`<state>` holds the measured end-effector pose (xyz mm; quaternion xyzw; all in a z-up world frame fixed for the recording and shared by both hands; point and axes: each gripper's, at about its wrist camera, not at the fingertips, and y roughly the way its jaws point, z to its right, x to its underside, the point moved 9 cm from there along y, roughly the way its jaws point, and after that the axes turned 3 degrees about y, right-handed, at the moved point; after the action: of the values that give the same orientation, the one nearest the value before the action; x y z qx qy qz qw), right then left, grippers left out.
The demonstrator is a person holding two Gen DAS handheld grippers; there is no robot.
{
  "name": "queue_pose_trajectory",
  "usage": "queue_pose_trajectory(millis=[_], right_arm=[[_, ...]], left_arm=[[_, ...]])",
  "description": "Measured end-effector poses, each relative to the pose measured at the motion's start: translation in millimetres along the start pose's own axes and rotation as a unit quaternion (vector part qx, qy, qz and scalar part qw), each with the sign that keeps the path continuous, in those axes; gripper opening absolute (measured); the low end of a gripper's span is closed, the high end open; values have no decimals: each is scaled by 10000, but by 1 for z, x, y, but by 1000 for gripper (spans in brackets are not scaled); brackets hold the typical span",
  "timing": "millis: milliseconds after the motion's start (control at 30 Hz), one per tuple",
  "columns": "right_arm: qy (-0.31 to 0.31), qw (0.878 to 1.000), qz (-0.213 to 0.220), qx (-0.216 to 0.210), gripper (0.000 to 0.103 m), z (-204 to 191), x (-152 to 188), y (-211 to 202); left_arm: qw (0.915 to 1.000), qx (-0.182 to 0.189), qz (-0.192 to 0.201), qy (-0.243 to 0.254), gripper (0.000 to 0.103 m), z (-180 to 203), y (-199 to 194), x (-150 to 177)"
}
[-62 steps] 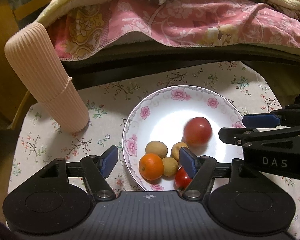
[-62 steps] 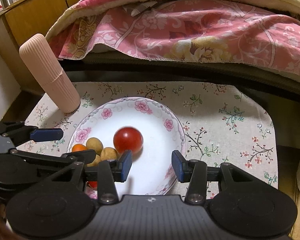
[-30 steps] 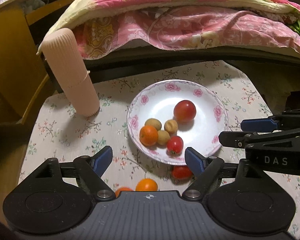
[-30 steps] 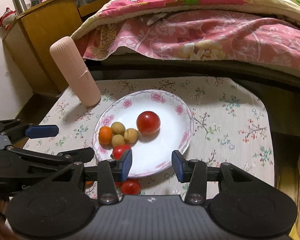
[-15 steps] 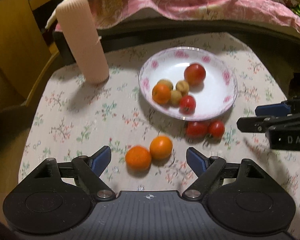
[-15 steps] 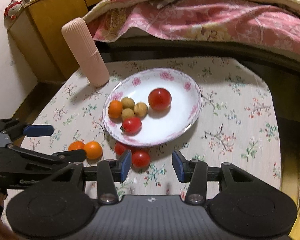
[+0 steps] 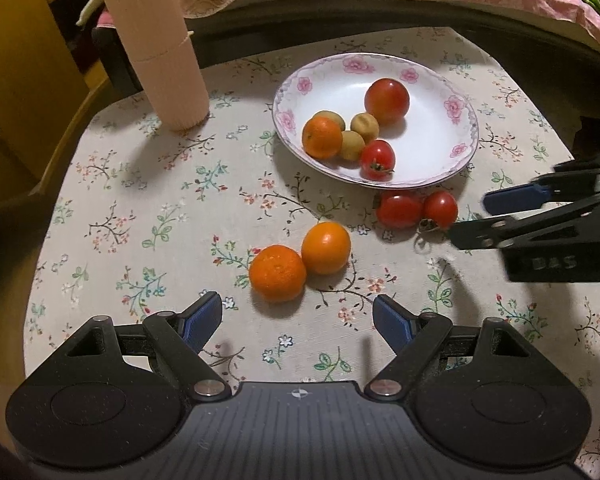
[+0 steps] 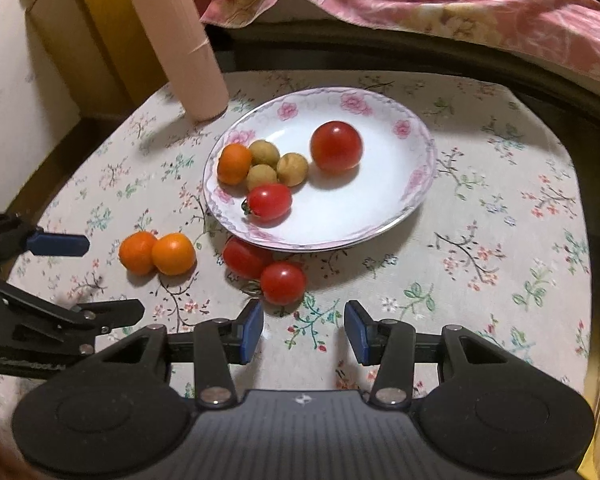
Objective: Organize fruits
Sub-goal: 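Close the left tool on a second orange mandarin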
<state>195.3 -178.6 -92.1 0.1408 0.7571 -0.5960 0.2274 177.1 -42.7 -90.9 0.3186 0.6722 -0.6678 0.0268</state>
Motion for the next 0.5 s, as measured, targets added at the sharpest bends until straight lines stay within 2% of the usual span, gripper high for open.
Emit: queue_pose_trajectory(millis=[400,500], right_arm=[[-376,9993,-53,-40,43,-16,-9,24],[-370,9993,-46,-80,38,-16,-9,24]], left_arm=[[9999,109,38,-6,86,-12,25,-4],[9999,88,78,25,77,-13,30,-7]])
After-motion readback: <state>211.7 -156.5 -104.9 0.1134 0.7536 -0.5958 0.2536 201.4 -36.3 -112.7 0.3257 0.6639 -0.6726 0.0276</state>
